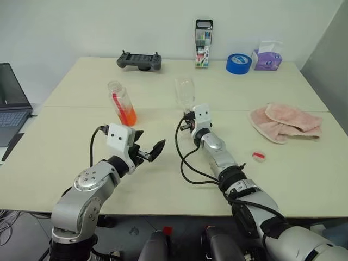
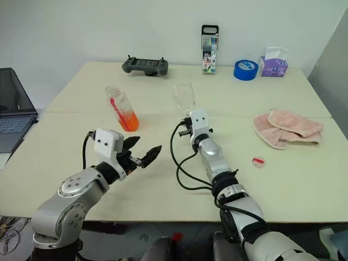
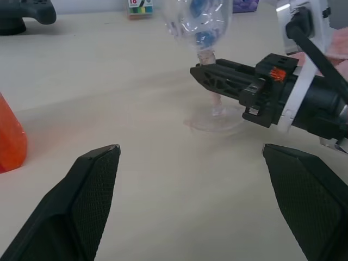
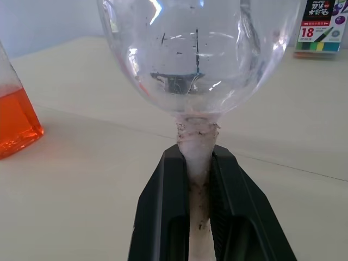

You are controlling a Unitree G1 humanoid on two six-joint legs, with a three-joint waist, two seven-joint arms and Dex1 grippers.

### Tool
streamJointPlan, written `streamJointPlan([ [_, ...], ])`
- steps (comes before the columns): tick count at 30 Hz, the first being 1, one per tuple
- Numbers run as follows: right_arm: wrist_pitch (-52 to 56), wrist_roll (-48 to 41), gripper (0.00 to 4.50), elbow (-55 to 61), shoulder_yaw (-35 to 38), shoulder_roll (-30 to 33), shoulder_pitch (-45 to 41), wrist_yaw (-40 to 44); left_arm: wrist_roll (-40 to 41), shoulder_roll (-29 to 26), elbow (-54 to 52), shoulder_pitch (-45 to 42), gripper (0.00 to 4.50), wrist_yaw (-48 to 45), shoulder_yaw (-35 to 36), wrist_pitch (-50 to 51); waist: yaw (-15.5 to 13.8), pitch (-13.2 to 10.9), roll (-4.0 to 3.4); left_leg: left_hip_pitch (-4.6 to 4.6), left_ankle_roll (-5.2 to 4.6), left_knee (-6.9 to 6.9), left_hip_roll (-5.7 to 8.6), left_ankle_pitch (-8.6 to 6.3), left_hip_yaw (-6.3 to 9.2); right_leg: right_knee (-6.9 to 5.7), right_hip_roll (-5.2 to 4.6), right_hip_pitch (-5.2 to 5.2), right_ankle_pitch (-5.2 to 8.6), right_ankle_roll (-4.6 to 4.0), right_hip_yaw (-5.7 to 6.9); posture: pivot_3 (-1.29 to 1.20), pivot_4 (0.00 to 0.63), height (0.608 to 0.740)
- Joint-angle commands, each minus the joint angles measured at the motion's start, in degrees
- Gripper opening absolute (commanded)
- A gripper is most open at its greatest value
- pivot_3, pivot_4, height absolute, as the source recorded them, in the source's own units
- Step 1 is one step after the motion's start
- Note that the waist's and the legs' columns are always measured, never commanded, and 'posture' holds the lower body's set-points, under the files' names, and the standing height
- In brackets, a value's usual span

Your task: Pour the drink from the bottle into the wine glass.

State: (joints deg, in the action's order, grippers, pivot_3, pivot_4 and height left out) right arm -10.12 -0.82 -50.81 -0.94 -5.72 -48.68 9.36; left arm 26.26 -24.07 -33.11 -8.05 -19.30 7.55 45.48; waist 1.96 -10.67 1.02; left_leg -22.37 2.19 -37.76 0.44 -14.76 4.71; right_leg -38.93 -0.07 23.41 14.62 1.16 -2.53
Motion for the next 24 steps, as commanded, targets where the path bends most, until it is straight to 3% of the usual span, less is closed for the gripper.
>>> streamJointPlan([
  [1,5.32,-0.3,0.17,3.08,-0.14,1.9,5.23,1.88,-0.95,-0.22,1.1,-1.47,4.5,-0.21,-0.36,-2.35,-0.12,0.02,0.01,0.01,0.0,-0.01,0.01,0.0,0.01,0.01,0.0,-0.03,0.0,0.0,0.0,0.0,0.15,0.74],
  [9,13.18,-0.7,0.17,16.2,-1.57,5.29,13.87,5.67,-2.07,-0.93,5.25,-3.69,4.5,-1.65,-1.61,-4.05,-0.41,0.11,0.05,0.22,0.0,-0.02,0.05,0.0,0.05,0.05,-0.01,-0.25,0.01,0.01,0.02,0.0,0.15,0.74],
  [24,20.1,-1.34,0.17,18.79,-3.88,6.05,12.73,12.14,-2.55,-1.17,7.79,-5.72,4.5,-3.29,-2.43,-5.09,-0.22,0.14,0.09,0.32,0.0,0.08,0.0,-0.01,0.0,0.06,-0.01,-0.26,0.03,0.01,-0.02,0.0,0.15,0.74],
])
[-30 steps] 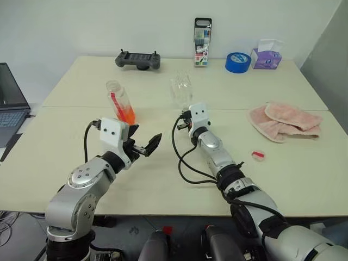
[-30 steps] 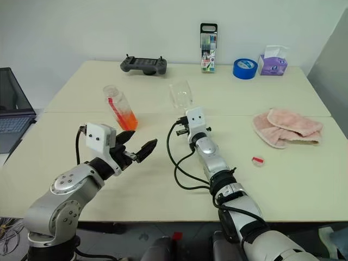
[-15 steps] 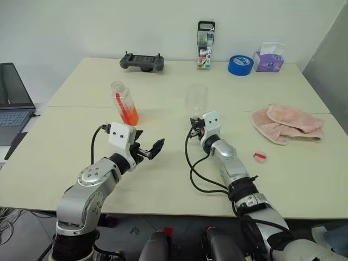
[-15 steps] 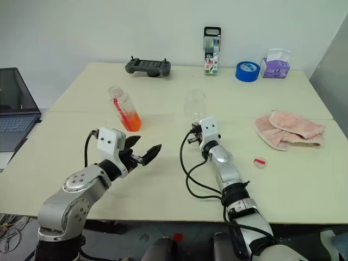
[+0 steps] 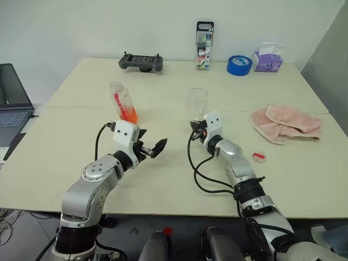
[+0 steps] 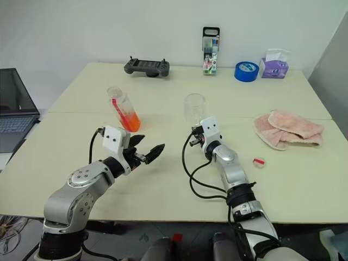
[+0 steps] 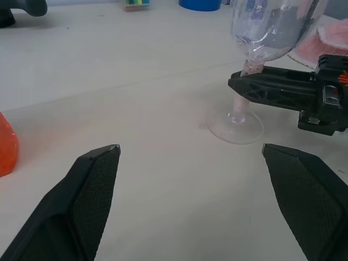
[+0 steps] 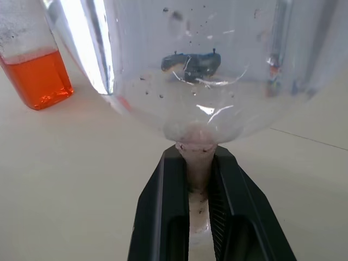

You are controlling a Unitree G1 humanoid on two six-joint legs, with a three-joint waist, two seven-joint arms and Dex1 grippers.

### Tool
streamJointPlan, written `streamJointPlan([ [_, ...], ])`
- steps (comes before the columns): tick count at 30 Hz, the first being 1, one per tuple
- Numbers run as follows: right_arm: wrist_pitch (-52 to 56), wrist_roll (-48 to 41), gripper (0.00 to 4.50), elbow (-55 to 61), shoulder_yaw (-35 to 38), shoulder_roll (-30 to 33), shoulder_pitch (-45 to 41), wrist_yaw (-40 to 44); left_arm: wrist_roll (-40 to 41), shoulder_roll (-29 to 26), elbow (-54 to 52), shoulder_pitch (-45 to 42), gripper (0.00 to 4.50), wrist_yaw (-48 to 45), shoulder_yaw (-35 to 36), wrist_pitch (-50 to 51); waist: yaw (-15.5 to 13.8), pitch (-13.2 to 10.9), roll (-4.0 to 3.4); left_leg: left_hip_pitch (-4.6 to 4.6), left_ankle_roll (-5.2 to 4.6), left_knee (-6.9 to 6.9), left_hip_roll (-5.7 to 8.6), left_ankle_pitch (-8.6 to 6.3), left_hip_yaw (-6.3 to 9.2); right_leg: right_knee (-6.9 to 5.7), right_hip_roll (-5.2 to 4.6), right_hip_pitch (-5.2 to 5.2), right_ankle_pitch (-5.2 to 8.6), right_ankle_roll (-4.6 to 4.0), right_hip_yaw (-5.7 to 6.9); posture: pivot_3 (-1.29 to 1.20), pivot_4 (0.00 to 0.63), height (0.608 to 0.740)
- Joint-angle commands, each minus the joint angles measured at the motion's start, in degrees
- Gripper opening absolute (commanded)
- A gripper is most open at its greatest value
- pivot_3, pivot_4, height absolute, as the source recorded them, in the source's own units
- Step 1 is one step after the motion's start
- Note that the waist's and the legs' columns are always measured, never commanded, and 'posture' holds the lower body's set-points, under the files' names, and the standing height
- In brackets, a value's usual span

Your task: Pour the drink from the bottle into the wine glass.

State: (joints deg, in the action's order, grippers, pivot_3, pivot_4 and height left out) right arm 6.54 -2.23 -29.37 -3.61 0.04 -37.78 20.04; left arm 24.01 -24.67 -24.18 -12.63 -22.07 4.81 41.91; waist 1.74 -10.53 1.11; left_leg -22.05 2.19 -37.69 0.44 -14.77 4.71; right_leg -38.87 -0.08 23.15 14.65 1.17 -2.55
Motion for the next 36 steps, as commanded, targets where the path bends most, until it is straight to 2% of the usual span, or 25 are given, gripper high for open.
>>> streamJointPlan([
  [1,3.24,0.3,0.52,-2.58,-1.45,0.43,1.94,1.68,-0.34,-0.56,-1.06,-1.18,4.5,-0.54,0.25,-1.55,0.0,0.01,0.01,0.01,0.0,0.01,0.0,0.0,0.0,0.0,0.0,0.0,0.0,0.0,0.0,0.0,0.15,0.74],
  [3,3.08,0.62,1.08,-2.08,-1.88,0.62,2.3,2.06,-0.43,-0.53,-0.85,-1.37,4.5,-0.59,0.14,-1.63,0.0,0.01,0.03,0.01,0.0,0.02,0.0,0.0,-0.01,0.0,0.0,0.0,0.0,0.0,-0.01,0.0,0.15,0.74],
  [12,4.75,1.0,4.27,3.22,-2.74,2.11,3.88,2.01,-2.48,-0.06,2.15,-2.38,4.5,0.96,0.79,-4.15,0.21,-0.02,-0.01,0.05,0.01,0.25,-0.05,0.01,-0.06,0.01,0.02,0.08,0.01,-0.01,-0.05,0.0,0.15,0.74],
  [13,5.26,1.04,4.47,4.23,-2.87,2.38,4.24,2.1,-2.87,0.1,2.68,-2.61,4.5,1.28,0.91,-4.64,0.2,-0.02,-0.01,0.05,0.01,0.29,-0.05,0.01,-0.06,0.02,0.02,0.09,0.01,-0.01,-0.05,0.0,0.15,0.74],
  [18,14.48,0.23,4.47,20.95,-4.6,7.77,9.21,5.88,-5.75,2.06,6.52,-4.42,4.5,5.67,3.37,-8.91,-0.02,-0.04,0.01,0.01,0.04,0.46,-0.01,0.03,-0.04,0.2,-0.05,0.11,0.01,0.0,-0.04,0.0,0.15,0.74],
  [23,35.82,-7.71,4.47,51.53,0.83,19.52,14.04,10.99,-6.23,1.01,6.92,-4.88,4.5,9.32,10.8,-12.26,-0.05,-0.07,0.02,-0.1,0.06,0.63,-0.01,0.04,0.11,0.31,-0.11,0.25,0.02,0.02,-0.05,0.0,0.15,0.74],
  [26,49.53,-18.25,4.47,62.4,7.59,28.02,9.09,16.33,-6.99,0.31,7.29,-4.67,4.5,9.67,11.93,-12.81,0.08,-0.07,0.03,-0.08,0.06,0.67,-0.02,0.03,0.16,0.33,-0.13,0.27,0.17,0.26,-0.03,0.0,0.15,0.74],
  [28,57.76,-24.79,4.47,62.77,13.35,31.37,0.29,17.45,-8.06,0.1,8.45,-5.6,4.5,10.01,11.75,-13.78,0.29,-0.23,-0.04,-0.04,0.05,0.65,-0.04,0.03,0.12,0.32,-0.1,0.23,0.18,0.28,0.0,0.0,0.15,0.74],
  [30,62.53,-28.94,4.47,61.08,15.6,33.41,-6.71,18.14,-8.54,0.27,9.7,-6.85,4.5,10.42,11.63,-14.49,0.18,-0.22,-0.01,-0.02,-0.01,0.66,-0.01,0.09,-0.02,0.33,-0.1,0.22,0.18,0.28,-0.01,0.0,0.15,0.74],
  [33,66.72,-34.48,4.47,56.78,15.97,35.29,-17.41,20.43,-8.84,0.66,12.06,-9.45,4.5,10.9,11.18,-15.06,0.03,-0.2,0.03,0.03,-0.03,0.67,-0.05,0.1,0.05,0.36,-0.05,0.11,0.18,0.28,0.19,0.0,0.15,0.74],
  [36,66.86,-37.07,4.47,53.24,13.47,35.69,-23.65,22.22,-9.3,1.08,15.06,-12.14,4.5,11.26,10.94,-15.53,0.02,-0.2,0.03,-0.03,-0.03,0.69,-0.01,0.1,0.01,0.38,-0.06,0.15,0.15,0.22,0.14,0.0,0.15,0.74],
])
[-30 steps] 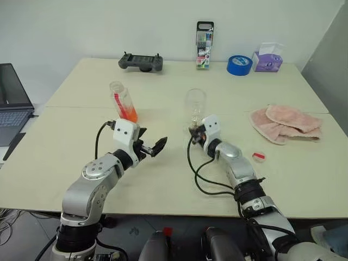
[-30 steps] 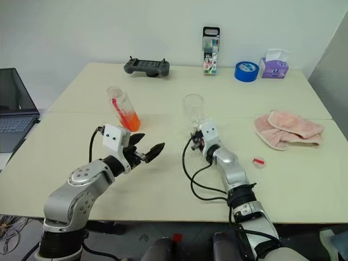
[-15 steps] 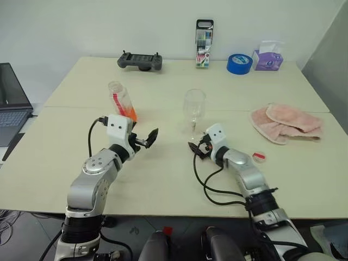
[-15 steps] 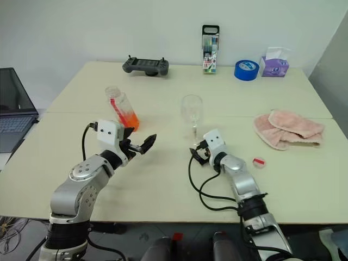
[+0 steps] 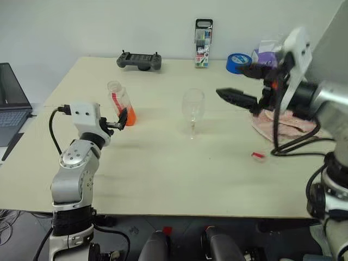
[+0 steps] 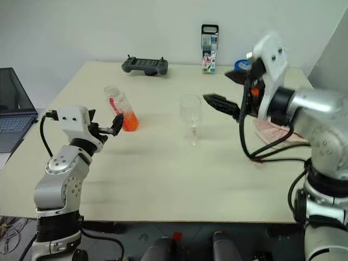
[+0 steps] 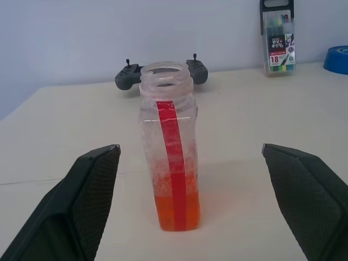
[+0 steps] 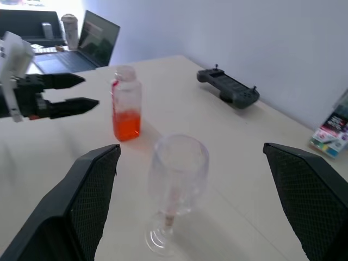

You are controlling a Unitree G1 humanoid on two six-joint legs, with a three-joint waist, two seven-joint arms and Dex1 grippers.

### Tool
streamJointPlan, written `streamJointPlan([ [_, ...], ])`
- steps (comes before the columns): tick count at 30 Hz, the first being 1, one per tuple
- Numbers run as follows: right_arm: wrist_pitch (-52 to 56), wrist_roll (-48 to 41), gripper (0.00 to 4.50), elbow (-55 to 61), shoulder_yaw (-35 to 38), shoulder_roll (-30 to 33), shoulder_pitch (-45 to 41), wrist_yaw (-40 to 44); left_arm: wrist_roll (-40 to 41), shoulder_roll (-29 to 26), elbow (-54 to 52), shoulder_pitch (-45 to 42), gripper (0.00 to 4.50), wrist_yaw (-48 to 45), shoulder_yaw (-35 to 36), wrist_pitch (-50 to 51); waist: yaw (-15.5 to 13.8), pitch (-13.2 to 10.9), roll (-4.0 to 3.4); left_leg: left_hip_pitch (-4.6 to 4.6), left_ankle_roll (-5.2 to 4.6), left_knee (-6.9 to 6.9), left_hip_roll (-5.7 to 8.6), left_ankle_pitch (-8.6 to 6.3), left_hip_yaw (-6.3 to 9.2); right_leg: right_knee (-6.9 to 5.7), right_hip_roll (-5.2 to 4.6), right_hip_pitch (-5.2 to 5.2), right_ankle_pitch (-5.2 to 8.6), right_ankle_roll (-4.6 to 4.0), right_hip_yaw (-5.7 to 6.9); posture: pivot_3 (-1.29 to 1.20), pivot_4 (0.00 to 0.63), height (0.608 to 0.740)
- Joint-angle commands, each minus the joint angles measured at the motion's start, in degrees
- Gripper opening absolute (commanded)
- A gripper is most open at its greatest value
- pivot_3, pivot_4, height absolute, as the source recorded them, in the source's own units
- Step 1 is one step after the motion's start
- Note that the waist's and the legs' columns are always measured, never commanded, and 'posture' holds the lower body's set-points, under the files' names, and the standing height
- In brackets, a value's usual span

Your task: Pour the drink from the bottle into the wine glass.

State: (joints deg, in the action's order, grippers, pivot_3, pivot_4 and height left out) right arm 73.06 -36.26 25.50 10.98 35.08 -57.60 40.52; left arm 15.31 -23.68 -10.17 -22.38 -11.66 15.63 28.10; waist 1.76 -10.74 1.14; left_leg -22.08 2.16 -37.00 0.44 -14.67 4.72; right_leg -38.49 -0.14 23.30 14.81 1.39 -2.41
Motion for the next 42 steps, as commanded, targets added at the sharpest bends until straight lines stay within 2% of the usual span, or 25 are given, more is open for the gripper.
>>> streamJointPlan([
  [1,0.18,-3.1,4.47,-2.74,-1.91,0.55,-4.9,1.46,-0.55,0.3,1.91,-3.05,4.5,1.16,0.34,-1.37,-0.02,0.0,0.0,-0.02,0.0,0.0,0.01,0.0,-0.02,0.02,-0.02,0.0,-0.03,-0.05,-0.02,0.0,0.15,0.74],
  [5,-1.04,-3.08,4.47,-4.78,-4.53,1.69,-5.82,1.23,-0.92,0.87,4.45,-4.53,4.5,2.13,0.23,-1.22,-0.09,0.01,0.02,-0.27,0.0,0.04,0.01,-0.02,-0.01,0.39,-0.07,0.03,-0.16,-0.22,-0.01,0.0,0.15,0.74],
  [9,-2.4,-3.4,4.47,-5.87,-5.56,1.69,-6.08,1.04,-0.99,0.85,7.78,-7.08,4.5,2.01,-0.01,-2.49,-0.23,0.01,0.02,-0.85,0.02,-0.04,0.08,-0.01,0.03,0.39,-0.2,0.54,-0.23,-0.15,0.02,0.0,0.15,0.74],
  [15,-4.81,-3.18,4.47,-6.45,-7.17,2.31,-6.03,1.34,-1.76,0.41,18.53,-13.28,4.5,0.39,-0.46,-6.1,-0.28,0.01,0.02,-0.94,0.01,0.01,0.11,-0.01,-0.05,0.35,-0.27,0.71,-0.25,-0.15,0.03,0.0,0.15,0.74],
  [26,-6.4,-3.1,4.47,-7.08,-7.97,4.2,-4.9,1.0,-6.17,0.07,39.8,-23.26,4.5,-3.75,-3.61,-21.52,-0.27,0.01,0.02,-0.94,0.01,0.0,0.11,-0.01,-0.08,0.3,-0.28,0.75,-0.25,-0.15,0.03,0.0,0.15,0.74],
  [29,-5.45,-3.35,4.5,-6.58,-8.19,3.93,-4.8,0.01,-5.93,0.64,42.37,-24.58,3.87,-3.9,-3.43,-23.19,-0.27,0.01,0.02,-0.95,0.01,0.0,0.11,-0.01,-0.08,0.32,-0.29,0.75,-0.25,-0.15,0.03,0.0,0.15,0.74],
  [34,-3.12,-3.83,4.5,-3.69,-7.19,2.74,-2.86,-4.09,-6.08,0.68,44.03,-25.27,2.3,-2.82,-3.16,-25.21,-0.26,0.02,0.03,-0.95,0.01,0.0,0.1,-0.01,-0.05,0.26,-0.29,0.78,-0.25,-0.15,0.0,0.0,0.15,0.74],
  [35,-2.63,-4.06,4.5,-2.94,-6.77,2.6,-2.32,-4.89,-5.98,0.6,44.2,-25.42,2.12,-3.01,-3.19,-25.59,-0.27,0.02,0.03,-0.95,0.01,-0.01,0.1,-0.01,-0.04,0.27,-0.29,0.78,-0.25,-0.15,0.03,0.0,0.15,0.74],
  [38,-1.93,-4.23,4.5,0.4,-5.24,2.98,0.42,-7.15,-5.42,0.69,45.07,-27.22,2.11,-3.77,-3.17,-26.77,-0.28,0.02,0.03,-0.96,0.01,-0.03,0.1,-0.01,-0.03,0.22,-0.3,0.79,-0.25,-0.16,0.01,0.0,0.15,0.74],
  [42,-0.82,-2.44,4.5,12.93,-2.17,11.13,14.68,-8.66,-6.16,4.76,43.3,-35.13,2.11,-9.76,-8.83,-27.49,-2.25,0.03,0.14,-1.22,0.02,-0.18,0.13,0.0,0.18,0.3,-0.28,0.83,-0.26,-0.15,0.24,0.0,0.15,0.74],
])
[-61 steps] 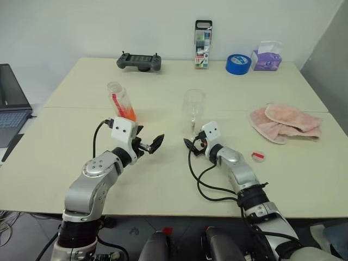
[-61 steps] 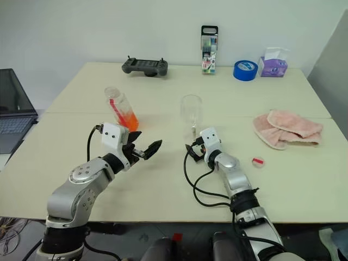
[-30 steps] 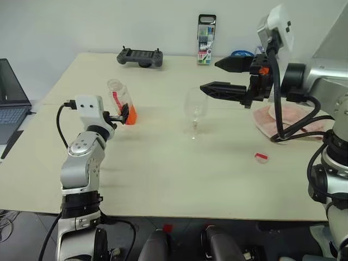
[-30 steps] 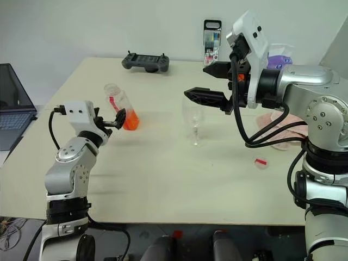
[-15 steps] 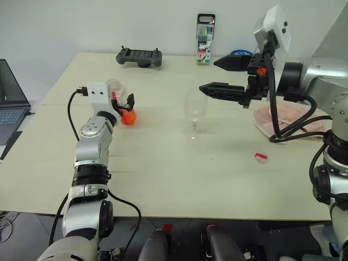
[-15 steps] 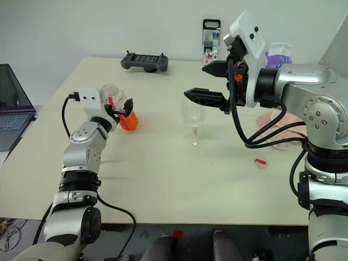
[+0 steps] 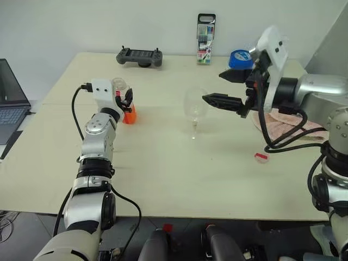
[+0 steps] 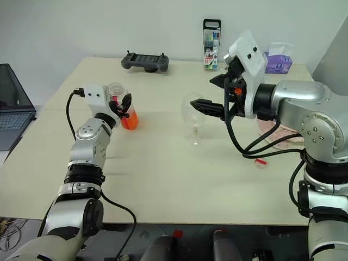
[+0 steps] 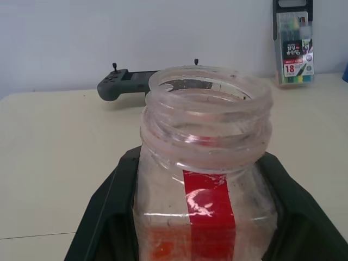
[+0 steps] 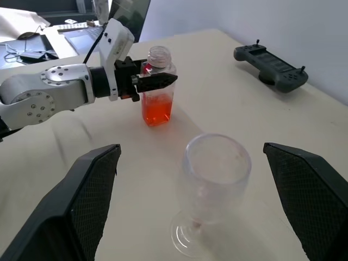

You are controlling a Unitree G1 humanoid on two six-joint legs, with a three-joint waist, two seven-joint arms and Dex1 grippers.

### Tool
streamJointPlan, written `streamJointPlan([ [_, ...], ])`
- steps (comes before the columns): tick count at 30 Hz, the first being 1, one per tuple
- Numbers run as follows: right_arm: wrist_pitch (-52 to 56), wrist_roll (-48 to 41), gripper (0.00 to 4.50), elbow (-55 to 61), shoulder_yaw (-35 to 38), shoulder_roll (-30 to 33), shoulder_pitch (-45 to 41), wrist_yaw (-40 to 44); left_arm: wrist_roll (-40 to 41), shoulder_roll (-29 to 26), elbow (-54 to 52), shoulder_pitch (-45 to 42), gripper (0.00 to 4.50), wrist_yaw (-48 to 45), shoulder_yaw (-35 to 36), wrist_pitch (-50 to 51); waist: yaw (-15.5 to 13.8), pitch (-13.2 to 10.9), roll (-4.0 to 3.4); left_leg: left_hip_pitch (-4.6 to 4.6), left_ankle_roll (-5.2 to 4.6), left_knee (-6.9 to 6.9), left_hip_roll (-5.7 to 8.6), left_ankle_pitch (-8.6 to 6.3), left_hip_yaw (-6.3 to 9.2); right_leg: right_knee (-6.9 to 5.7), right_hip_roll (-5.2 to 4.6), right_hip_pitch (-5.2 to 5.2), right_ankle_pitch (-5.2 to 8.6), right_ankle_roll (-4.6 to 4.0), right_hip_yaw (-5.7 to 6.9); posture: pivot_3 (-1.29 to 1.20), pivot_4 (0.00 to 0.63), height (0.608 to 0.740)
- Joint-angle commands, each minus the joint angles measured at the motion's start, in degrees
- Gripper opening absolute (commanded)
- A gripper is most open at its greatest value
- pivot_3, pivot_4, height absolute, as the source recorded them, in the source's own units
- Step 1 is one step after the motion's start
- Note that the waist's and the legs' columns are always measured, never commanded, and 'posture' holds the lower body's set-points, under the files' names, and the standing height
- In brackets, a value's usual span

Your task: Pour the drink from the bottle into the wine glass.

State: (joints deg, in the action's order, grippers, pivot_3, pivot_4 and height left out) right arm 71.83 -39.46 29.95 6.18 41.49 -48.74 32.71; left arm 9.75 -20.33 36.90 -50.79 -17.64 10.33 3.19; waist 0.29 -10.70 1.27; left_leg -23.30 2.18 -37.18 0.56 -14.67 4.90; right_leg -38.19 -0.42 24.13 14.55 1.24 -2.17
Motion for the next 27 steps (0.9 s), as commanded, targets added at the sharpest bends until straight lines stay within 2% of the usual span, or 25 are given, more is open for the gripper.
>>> streamJointPlan([
  [1,1.08,0.16,4.5,11.6,4.36,5.68,9.65,-1.31,-3.24,1.47,-3.11,-8.13,2.11,-5.1,-6.28,-4.12,-1.21,-0.01,0.01,-0.19,0.0,-0.06,0.11,0.01,0.17,0.03,-0.01,0.04,0.0,0.01,0.05,0.0,0.15,0.74],
  [4,1.68,-0.83,4.5,17.25,9.4,4.08,16.42,-4.86,-9.32,0.61,0.25,-10.62,2.11,-8.3,-12.14,-9.21,-1.35,-0.01,0.01,-0.4,0.0,-0.31,0.24,0.01,0.01,0.07,0.0,0.12,0.0,0.04,-0.03,0.0,0.15,0.74],
  [7,-8.72,6.54,4.5,18.6,13.04,-3.27,21.24,-13.29,-14.17,-0.68,4.12,-12.3,2.11,-8.85,-15.86,-15.57,-0.11,0.01,-0.02,-0.31,-0.03,-0.47,0.31,-0.01,-0.26,0.07,0.0,0.06,-0.1,0.22,-0.29,0.0,0.15,0.74],
  [9,-12.09,7.85,4.5,19.47,13.97,-6.33,23.78,-15.17,-15.84,-1.17,6.29,-13.39,2.11,-8.91,-17.02,-18.99,0.36,0.01,-0.02,-0.25,-0.05,-0.62,0.29,-0.01,-0.34,0.01,0.0,0.02,-0.16,0.32,-0.39,0.0,0.15,0.74],
  [15,-16.23,10.37,4.5,21.26,8.63,-10.65,35.2,-17.4,-20.11,-1.9,12.78,-17.14,2.11,-8.74,-19.5,-29.23,0.79,-0.02,0.02,-0.09,-0.19,-0.78,0.28,0.08,-0.18,-0.6,0.21,0.01,-0.15,0.35,-0.33,0.0,0.15,0.74],
  [22,-21.22,11.85,4.5,21.22,4.64,-13.7,37.96,-17.83,-25.29,-3.36,16.17,-18.84,2.11,-6.73,-21.54,-39.41,1.27,-0.02,0.01,-0.02,-0.2,-0.77,0.32,0.09,-0.21,-0.68,0.22,-0.01,-0.14,0.37,-0.39,0.0,0.15,0.74],
  [27,-23.55,12.35,4.5,20.54,2.41,-14.93,38.72,-18.25,-28.39,-4.15,18.67,-19.69,2.11,-5.2,-22.93,-42.49,1.35,-0.02,0.01,0.0,-0.2,-0.76,0.31,0.09,-0.19,-0.72,0.23,0.0,-0.14,0.37,-0.37,0.0,0.15,0.74],
])
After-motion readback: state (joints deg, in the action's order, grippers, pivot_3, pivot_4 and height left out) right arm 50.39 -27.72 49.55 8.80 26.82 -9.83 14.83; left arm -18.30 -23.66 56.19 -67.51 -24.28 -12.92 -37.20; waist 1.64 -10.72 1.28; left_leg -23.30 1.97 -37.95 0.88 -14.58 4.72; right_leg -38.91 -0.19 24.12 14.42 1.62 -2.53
